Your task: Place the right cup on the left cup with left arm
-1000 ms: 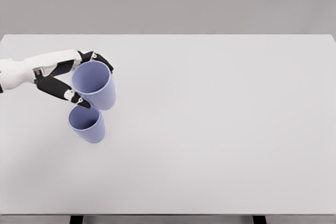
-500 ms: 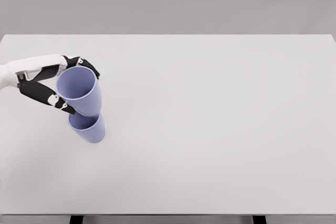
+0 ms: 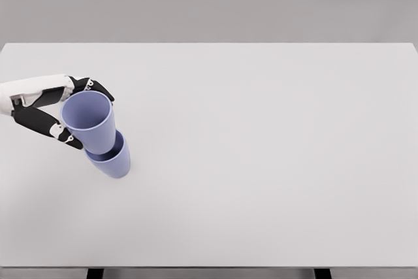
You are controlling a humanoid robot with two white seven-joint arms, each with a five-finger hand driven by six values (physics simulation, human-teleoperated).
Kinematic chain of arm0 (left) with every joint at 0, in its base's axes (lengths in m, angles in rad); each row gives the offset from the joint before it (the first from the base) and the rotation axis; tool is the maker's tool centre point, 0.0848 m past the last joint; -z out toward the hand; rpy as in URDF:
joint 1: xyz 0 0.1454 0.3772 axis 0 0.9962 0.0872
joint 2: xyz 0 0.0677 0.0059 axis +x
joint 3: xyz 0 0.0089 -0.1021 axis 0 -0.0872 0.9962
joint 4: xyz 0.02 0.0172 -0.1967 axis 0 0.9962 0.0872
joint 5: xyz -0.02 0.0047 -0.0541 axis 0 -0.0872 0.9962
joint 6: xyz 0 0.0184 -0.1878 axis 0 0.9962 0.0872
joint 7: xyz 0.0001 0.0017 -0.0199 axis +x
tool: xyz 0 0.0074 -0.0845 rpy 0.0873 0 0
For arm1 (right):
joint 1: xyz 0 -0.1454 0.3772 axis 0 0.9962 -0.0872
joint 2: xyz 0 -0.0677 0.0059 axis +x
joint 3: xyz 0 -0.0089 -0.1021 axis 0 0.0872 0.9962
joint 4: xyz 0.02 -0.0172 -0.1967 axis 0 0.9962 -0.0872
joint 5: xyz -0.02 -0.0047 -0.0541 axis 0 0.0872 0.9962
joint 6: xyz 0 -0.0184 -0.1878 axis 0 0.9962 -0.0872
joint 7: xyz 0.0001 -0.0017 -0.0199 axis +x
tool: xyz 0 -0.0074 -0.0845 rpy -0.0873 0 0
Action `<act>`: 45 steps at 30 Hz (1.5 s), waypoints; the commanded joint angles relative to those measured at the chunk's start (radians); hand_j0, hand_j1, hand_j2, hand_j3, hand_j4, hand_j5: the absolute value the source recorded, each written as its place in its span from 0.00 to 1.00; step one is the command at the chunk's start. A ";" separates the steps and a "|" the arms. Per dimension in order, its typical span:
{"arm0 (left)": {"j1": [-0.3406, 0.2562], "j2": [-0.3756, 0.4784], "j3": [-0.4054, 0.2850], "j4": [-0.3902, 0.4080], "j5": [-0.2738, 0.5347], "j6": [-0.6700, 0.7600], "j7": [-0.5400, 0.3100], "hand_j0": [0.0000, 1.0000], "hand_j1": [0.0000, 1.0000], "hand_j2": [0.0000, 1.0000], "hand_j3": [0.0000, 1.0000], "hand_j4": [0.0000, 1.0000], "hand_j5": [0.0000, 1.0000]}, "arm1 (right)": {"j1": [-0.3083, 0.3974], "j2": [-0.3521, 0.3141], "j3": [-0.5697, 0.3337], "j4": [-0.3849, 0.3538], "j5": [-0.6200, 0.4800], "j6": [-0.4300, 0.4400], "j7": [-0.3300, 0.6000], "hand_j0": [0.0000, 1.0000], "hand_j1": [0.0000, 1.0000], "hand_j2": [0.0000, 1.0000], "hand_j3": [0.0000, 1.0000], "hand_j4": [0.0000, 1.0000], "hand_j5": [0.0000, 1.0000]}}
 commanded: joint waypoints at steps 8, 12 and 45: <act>0.012 -0.009 0.001 0.001 0.003 0.000 0.000 0.58 0.58 0.58 0.58 0.58 0.58 | 0.000 0.000 0.000 0.000 0.000 0.000 0.000 1.00 1.00 1.00 1.00 1.00 1.00; 0.026 -0.010 0.001 0.009 0.002 0.000 0.000 0.58 0.58 0.58 0.58 0.58 0.58 | 0.000 0.000 0.000 0.000 0.000 0.000 0.000 1.00 1.00 1.00 1.00 1.00 1.00; 0.028 -0.078 0.009 0.086 -0.001 0.000 0.001 0.59 0.59 0.59 0.59 0.59 0.59 | 0.000 0.000 0.000 0.000 0.000 0.000 0.000 1.00 1.00 1.00 1.00 1.00 1.00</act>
